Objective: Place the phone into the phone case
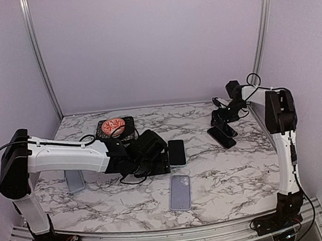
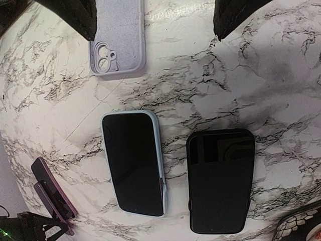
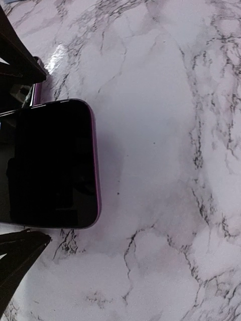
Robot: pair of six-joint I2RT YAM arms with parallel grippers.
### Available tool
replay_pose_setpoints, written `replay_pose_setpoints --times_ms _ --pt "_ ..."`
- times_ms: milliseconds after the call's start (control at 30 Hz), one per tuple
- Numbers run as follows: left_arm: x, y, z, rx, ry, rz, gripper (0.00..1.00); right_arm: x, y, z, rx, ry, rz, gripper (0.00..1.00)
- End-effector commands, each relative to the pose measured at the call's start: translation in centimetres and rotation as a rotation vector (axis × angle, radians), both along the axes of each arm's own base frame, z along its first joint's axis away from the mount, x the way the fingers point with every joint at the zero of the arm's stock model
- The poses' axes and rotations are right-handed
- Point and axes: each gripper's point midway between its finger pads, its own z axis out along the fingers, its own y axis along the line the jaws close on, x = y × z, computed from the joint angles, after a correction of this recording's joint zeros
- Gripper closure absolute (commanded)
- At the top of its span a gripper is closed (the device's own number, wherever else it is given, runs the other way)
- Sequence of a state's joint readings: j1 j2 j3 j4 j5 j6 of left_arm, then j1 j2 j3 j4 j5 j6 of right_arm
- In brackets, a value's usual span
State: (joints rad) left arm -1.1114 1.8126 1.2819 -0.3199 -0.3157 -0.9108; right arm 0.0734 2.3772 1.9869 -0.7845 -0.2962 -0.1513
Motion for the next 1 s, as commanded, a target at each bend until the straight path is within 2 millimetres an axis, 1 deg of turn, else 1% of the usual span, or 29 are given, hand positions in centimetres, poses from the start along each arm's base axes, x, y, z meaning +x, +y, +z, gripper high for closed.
replay_pose_setpoints --times_ms 0,33,133,167,267,367,467,533,600,733,900,967 --pt "0.4 0.2 -0.5 0.019 -0.008 -0.005 0.19 -1.2 -0.1 -1.2 -0.02 0.061 0.05 0.01" --pt "0.4 0.2 -0.6 0.019 -0.005 -0.004 0.19 -1.4 -0.6 -1.8 -0.051 0.076 0.043 0.02" --pt "0.5 0.3 -0.8 0.019 0.001 -0.001 0.19 -2.1 -1.7 -2.6 -0.112 0.094 0.033 0.08" --pt "0.6 0.4 -0.9 0.021 0.003 0.001 0.19 -2.3 -1.9 -2.6 -0.127 0.095 0.028 0.13" --pt "0.7 0.6 -1.1 0.021 0.009 0.007 0.19 -2.9 -2.7 -2.5 -0.167 0.106 0.008 0.2" --pt "0.9 0.7 -1.0 0.02 0.009 0.008 0.19 -3.7 -3.7 -2.0 -0.213 0.113 -0.03 0.29" --pt "1.0 1.0 -0.9 0.022 0.005 0.015 0.19 -4.7 -4.5 -1.7 -0.245 0.114 -0.058 0.34" --pt "1.1 1.2 -0.8 0.02 0.002 0.018 0.19 -5.4 -5.4 -1.6 -0.28 0.118 -0.101 0.35" --pt "1.1 1.4 -0.7 0.019 0.002 0.025 0.19 -6.2 -6.8 -1.6 -0.322 0.131 -0.156 0.35" --pt "0.8 2.1 -0.5 0.016 0.001 0.034 0.19 -8.5 -9.3 -1.8 -0.32 0.178 -0.256 0.37" --pt "0.5 2.9 -0.1 0.015 -0.006 0.039 0.2 -12.2 -9.9 -2.5 -0.334 0.238 -0.3 0.37" --pt "0.5 2.9 0.0 0.015 -0.007 0.032 0.2 -13.2 -10.0 -2.6 -0.34 0.255 -0.301 0.34"
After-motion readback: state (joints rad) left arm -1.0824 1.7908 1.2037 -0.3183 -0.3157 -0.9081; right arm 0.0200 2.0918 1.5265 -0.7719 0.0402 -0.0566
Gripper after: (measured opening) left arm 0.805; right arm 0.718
